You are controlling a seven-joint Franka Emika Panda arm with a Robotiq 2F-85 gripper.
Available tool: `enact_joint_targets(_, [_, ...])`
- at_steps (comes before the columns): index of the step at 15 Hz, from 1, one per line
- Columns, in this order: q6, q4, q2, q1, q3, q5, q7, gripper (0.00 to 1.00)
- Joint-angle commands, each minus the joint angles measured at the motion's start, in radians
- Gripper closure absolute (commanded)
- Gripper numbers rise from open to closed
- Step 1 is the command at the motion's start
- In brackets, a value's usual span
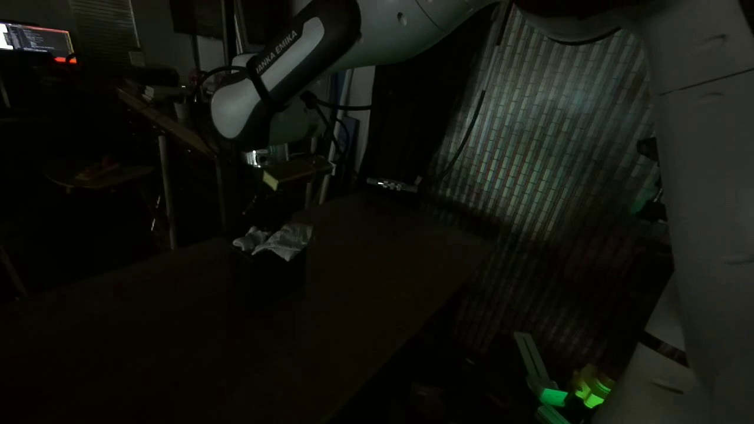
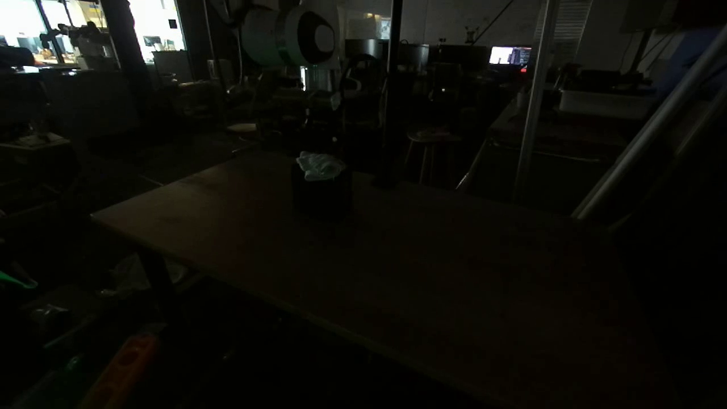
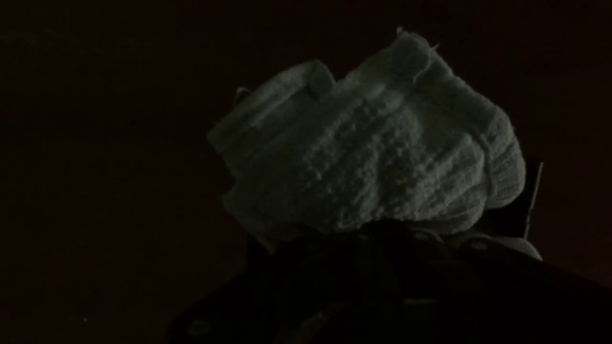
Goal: Put the towel inside the black box
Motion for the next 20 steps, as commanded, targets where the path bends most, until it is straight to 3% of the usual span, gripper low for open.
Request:
enact_joint_targets(1, [0.029,0.046,0.068,-0.012,-0.001,0.021,-0.054,0.88])
enact_joint_targets(10, [0.089,0.097,0.236,-0.033,0.027,0.088,-0.116,0.88])
enact_joint_targets(20, [0.053,0.075,0.152,-0.023,0.017,0.086,-0.119,0.88])
